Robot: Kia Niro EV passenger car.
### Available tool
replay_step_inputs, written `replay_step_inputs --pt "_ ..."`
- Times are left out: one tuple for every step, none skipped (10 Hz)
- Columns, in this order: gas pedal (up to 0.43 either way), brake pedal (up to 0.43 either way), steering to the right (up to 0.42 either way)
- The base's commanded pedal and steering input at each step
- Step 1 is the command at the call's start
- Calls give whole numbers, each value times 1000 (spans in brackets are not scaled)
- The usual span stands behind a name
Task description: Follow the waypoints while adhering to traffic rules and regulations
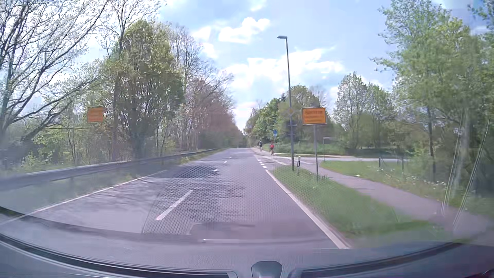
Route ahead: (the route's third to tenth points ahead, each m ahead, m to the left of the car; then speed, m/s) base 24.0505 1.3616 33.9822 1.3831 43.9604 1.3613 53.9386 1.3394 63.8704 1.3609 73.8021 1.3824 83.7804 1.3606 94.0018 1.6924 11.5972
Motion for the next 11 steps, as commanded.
replay_step_inputs --pt "0 232 -5" --pt "0 226 -5" --pt "0 183 -5" --pt "0 189 -5" --pt "0 165 -5" --pt "0 73 -4" --pt "0 0 -5" --pt "0 0 -5" --pt "0 0 -5" --pt "0 0 -5" --pt "0 0 -5"
